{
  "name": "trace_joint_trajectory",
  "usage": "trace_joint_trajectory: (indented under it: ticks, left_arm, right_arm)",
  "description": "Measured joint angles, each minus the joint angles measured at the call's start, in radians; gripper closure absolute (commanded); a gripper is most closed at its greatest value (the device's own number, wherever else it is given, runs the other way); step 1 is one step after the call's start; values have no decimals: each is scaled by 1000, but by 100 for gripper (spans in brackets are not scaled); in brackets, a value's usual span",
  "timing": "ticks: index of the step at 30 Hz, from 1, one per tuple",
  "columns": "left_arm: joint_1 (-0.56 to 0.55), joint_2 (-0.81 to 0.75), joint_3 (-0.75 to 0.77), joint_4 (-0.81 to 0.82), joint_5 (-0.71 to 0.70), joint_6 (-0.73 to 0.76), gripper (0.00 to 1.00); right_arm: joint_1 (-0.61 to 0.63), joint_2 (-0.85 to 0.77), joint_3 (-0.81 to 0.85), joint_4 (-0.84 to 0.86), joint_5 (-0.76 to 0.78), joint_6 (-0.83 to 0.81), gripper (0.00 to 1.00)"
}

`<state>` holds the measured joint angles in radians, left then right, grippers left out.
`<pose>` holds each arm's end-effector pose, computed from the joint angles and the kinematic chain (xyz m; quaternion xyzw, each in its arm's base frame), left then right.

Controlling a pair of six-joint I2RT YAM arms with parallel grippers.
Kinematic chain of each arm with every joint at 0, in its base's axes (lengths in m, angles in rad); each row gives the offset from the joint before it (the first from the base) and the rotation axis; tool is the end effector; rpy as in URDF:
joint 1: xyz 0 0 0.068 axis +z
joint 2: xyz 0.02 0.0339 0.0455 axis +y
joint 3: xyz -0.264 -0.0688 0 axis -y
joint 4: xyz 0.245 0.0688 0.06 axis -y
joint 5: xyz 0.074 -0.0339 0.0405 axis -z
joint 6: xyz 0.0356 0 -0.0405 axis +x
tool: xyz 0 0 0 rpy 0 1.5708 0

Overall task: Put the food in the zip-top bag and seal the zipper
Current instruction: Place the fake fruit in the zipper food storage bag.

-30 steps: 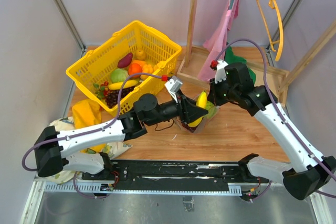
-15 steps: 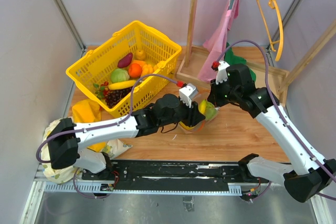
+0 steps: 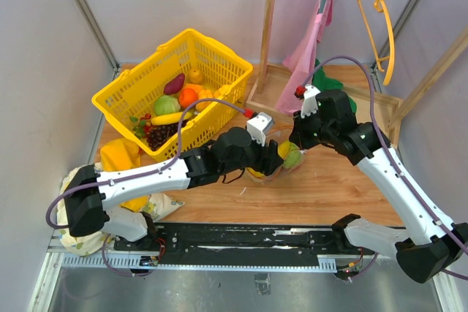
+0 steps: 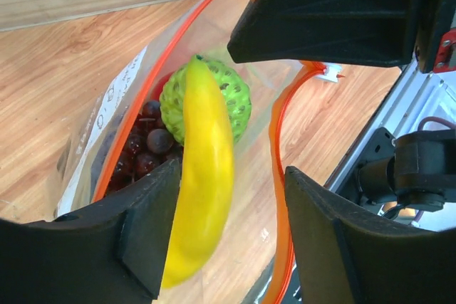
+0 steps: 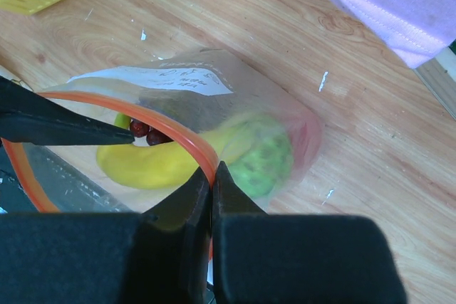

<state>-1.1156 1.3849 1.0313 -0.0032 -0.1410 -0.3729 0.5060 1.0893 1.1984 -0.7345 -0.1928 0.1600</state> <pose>0.1470 -0.2890 0.3062 0.2599 0.7781 -0.3429 0.4577 0.1918 0.1141 0.3700 -0.1957 0.8654 0.2291 0.4003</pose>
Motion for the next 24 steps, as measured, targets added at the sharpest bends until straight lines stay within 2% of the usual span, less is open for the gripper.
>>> trace_joint_trajectory:
  ticks: [13,19,24]
  left_arm:
    - [0,-136,57,-176,-11,-2,28]
    - [0,-202,73,-296,-77,-6,27]
    - [0,-188,74,-390,-151,-6,29]
  right_arm:
    - [0,-9,0,-21,3,-8,96]
    - [0,-10,0,-26,8,-10,96]
    - [0,-10,0,-26,10,-11,96]
